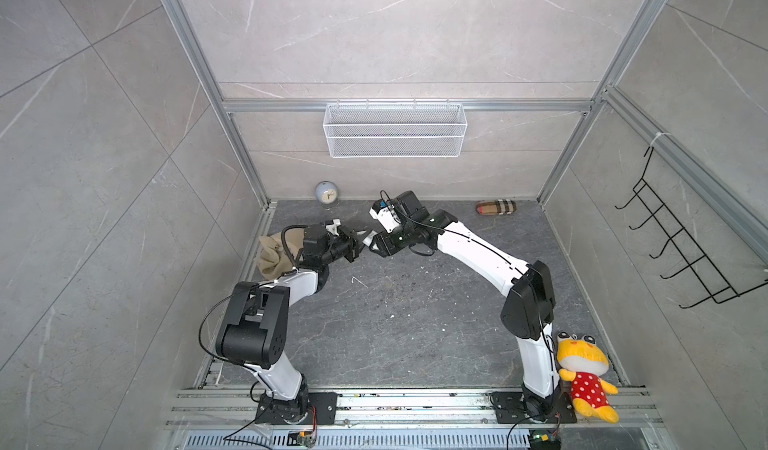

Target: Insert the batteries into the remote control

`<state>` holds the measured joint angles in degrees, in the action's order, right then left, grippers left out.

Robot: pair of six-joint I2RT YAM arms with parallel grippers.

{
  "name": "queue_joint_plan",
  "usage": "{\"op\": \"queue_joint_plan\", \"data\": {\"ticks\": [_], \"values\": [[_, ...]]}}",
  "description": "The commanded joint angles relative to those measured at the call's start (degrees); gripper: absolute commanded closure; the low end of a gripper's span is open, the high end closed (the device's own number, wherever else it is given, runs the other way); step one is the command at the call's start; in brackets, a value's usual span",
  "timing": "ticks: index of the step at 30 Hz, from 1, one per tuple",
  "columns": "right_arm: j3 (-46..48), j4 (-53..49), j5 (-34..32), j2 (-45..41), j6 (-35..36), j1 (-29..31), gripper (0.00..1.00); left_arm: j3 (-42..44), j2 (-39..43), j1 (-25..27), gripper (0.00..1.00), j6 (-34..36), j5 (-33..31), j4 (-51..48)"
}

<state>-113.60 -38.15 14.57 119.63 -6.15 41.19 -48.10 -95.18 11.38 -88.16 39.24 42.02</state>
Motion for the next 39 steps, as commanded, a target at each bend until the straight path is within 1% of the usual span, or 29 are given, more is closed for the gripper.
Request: {"op": "queue_joint_plan", "data": {"ticks": [1,3,5,8,10,13,16,19,21,23,26,28,31,35,39], "values": [[-0.5,0.9,-1.6,0.2,-4.3,0.5,0.50,-2.1,3.2,0.7,0.74,2.1,0.1,2.4],[1.1,2.6,-1.8,-0.9,-5.9,0.5,0.51,-2.0,3.7,0.6,0.63,3.0,0.0,1.4],[2.8,4.0,-2.2,-2.1,-7.8,0.2,0.52,-1.6,4.4,0.6,0.50,3.7,-0.6,0.9],[5.6,6.2,-1.1,-3.9,-11.4,-1.1,0.53,-1.1,4.9,0.3,0.38,4.2,-1.1,0.8],[8.7,9.0,1.0,-5.7,-15.2,-2.8,0.53,-0.6,5.2,-0.2,0.28,4.4,-1.1,1.0],[16.0,16.7,7.2,-8.9,-24.2,-6.2,0.53,0.7,5.5,-1.0,0.21,4.9,-1.6,3.0],[23.4,27.6,14.1,-11.4,-34.0,-9.0,0.53,1.6,5.2,-1.0,0.18,5.7,-2.6,5.8],[26.7,34.5,18.2,-12.3,-40.0,-9.9,0.53,2.0,4.0,-0.8,0.16,4.6,-2.9,10.6],[28.7,38.7,20.0,-12.5,-43.4,-9.9,0.53,1.7,2.7,-0.5,0.13,3.2,-2.8,13.6],[31.1,44.9,22.1,-12.6,-47.9,-9.9,0.52,1.2,1.7,-0.2,0.08,2.5,-2.7,15.0],[32.5,51.2,24.0,-11.4,-51.9,-9.9,0.52,0.8,0.7,0.6,0.05,1.5,-3.2,17.2],[33.7,55.8,24.7,-10.7,-55.8,-9.9,0.52,0.3,0.4,1.2,0.04,1.5,-3.2,17.6],[34.6,59.7,25.0,-10.4,-58.1,-9.9,0.52,0.2,0.1,1.5,0.04,1.7,-2.9,17.6],[34.3,59.4,25.2,-10.6,-57.7,-9.6,0.52,0.1,-0.6,1.7,0.04,1.6,-2.8,18.5],[34.7,61.9,26.1,-10.0,-59.9,-9.0,0.52,-0.5,-2.4,2.1,0.04,-0.2,-3.0,22.4]]}}
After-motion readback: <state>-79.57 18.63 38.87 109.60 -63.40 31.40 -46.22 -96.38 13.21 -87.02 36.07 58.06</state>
